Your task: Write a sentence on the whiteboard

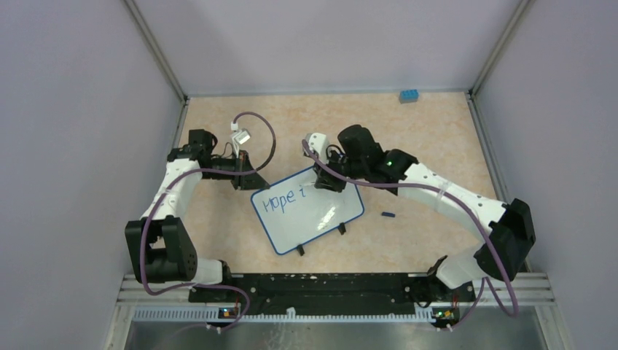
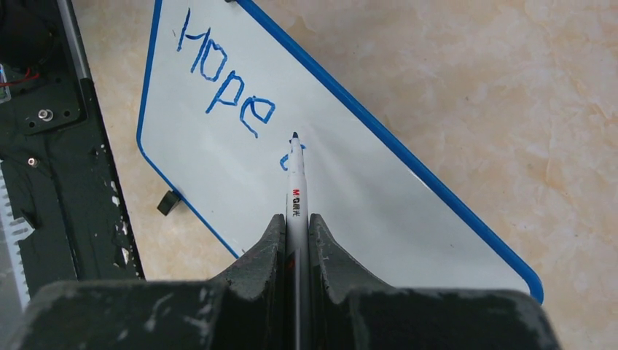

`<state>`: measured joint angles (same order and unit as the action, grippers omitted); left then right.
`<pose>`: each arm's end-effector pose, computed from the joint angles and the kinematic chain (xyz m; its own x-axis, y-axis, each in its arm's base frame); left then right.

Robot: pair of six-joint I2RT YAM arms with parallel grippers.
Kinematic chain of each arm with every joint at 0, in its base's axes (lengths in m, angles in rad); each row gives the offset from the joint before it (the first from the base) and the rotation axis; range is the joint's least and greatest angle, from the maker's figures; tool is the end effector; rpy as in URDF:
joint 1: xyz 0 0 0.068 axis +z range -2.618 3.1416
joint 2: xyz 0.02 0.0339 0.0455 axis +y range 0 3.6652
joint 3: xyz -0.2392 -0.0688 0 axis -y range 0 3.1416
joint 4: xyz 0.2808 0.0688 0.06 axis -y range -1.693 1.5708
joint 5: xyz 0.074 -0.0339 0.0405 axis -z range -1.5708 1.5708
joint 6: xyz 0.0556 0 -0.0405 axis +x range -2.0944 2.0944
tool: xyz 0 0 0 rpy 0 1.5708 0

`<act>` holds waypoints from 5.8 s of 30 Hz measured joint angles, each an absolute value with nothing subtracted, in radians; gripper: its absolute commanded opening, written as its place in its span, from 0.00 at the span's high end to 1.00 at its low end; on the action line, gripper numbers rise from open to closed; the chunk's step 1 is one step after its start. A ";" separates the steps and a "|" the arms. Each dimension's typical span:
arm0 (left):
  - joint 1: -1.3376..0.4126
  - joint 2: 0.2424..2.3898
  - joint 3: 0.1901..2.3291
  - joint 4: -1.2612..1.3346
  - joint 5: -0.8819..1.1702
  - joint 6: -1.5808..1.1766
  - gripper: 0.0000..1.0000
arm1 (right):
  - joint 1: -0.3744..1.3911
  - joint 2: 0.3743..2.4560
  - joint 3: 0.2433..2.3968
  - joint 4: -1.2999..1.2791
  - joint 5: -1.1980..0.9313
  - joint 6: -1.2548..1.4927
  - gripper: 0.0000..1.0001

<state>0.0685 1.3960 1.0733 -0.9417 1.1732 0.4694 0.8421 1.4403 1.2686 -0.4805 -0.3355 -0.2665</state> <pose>0.2954 -0.0311 0.2258 -0.7348 0.1252 -0.6666 0.6541 0.3910 -0.6475 0.2369 0.2929 0.2850 -0.1585 -0.5510 -0.8193 -0.9541 0.2990 -0.0165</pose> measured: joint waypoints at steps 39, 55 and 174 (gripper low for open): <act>0.067 1.396 1.073 -0.941 1.171 0.469 1.00 | 0.833 1.456 1.283 -0.485 -0.341 -0.277 1.00; 0.065 1.396 1.073 -0.941 1.171 0.469 1.00 | 0.828 1.435 1.248 -0.488 -0.308 -0.288 1.00; 0.062 1.396 1.073 -0.928 1.166 0.462 1.00 | 0.697 1.355 1.171 -0.504 -0.432 -0.247 1.00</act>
